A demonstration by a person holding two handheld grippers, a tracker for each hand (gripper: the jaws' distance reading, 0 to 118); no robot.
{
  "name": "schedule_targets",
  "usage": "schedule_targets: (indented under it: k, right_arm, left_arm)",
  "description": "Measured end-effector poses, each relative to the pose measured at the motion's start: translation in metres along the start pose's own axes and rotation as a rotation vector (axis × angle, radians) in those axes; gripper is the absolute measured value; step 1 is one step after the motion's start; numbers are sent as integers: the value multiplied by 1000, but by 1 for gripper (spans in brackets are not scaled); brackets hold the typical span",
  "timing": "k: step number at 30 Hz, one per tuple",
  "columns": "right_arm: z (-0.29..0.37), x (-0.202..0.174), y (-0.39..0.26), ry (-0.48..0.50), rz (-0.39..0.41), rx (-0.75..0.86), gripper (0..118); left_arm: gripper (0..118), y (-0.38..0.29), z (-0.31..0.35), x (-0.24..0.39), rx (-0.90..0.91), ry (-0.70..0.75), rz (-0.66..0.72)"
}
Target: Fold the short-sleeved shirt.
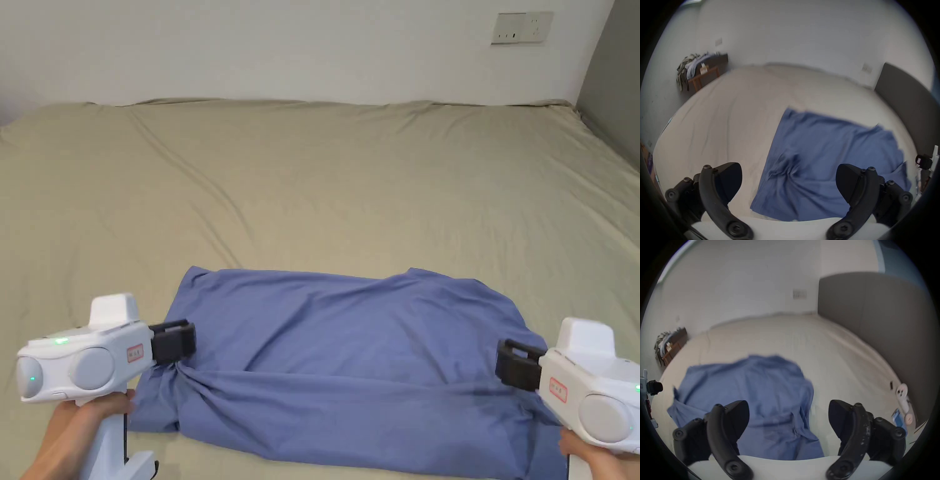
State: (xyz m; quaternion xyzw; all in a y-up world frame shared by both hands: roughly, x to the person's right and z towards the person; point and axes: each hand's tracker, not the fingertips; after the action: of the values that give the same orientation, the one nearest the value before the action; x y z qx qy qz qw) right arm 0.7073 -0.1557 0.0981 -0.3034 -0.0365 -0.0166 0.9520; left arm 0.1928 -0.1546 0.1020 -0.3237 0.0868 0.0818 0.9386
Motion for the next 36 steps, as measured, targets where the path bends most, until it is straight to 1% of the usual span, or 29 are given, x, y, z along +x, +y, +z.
schedule_targets:
  k: [2,4,9,11,12,13,14,15,16,17,18,19,20,23,27,31,32,34,35,36]
  right_arm:
    - [40,-4,12,4,2,123,103]
    - [79,-10,21,6,25,241,104]
    - [145,-22,22,-18,65,420,104]
    - [161,-25,19,-23,69,442,104]
    - [165,-27,16,-29,78,462,103]
    - [169,-28,13,-36,84,476,98]
    - [174,-30,10,-42,96,483,85]
    - [177,-32,8,-44,106,486,57]
    - [179,-34,6,-54,117,491,29]
    - [180,-35,5,-73,127,489,5]
    - [182,-35,3,-63,127,492,2]
    - [183,-33,1,-59,119,496,2]
    - [180,-30,1,-45,114,493,1]
    - [178,-31,1,-52,125,480,2]
    - [166,-27,6,-46,125,464,2]
    - [150,-25,6,-53,127,438,2]
    - [146,-24,5,-58,130,430,2]
    - [137,-23,4,-63,133,414,2]
    - [132,-22,3,-67,135,403,2]
    - [129,-22,2,-70,138,391,2]
  left_arm:
    - [116,11,40,10,105,-35,-6]
    - [116,14,79,20,227,-65,-22]
    - [116,5,145,44,449,-72,-52]
    - [113,-3,151,48,507,-60,-77]
    - [103,-9,157,52,529,-56,-89]
    - [87,-14,161,54,542,-61,-97]
    - [66,-18,161,56,534,-66,-98]
    - [26,-21,162,57,529,-69,-100]
    - [0,-24,161,58,521,-73,-101]
    - [0,-28,161,56,514,-68,-101]
    - [0,-30,160,53,502,-85,-98]
    - [0,-32,159,50,477,-121,-102]
    - [0,-33,157,47,458,-121,-107]
    - [0,-32,142,44,354,-83,-134]
    - [0,-22,97,19,84,-92,-89]
    - [0,-25,45,-17,-82,-83,-23]
    - [0,-27,30,-25,-139,-68,-32]
    - [22,-34,13,-35,-181,-5,-62]
    - [29,-38,1,-41,-219,-3,-71]
    - [29,-41,-7,-45,-242,11,-41]
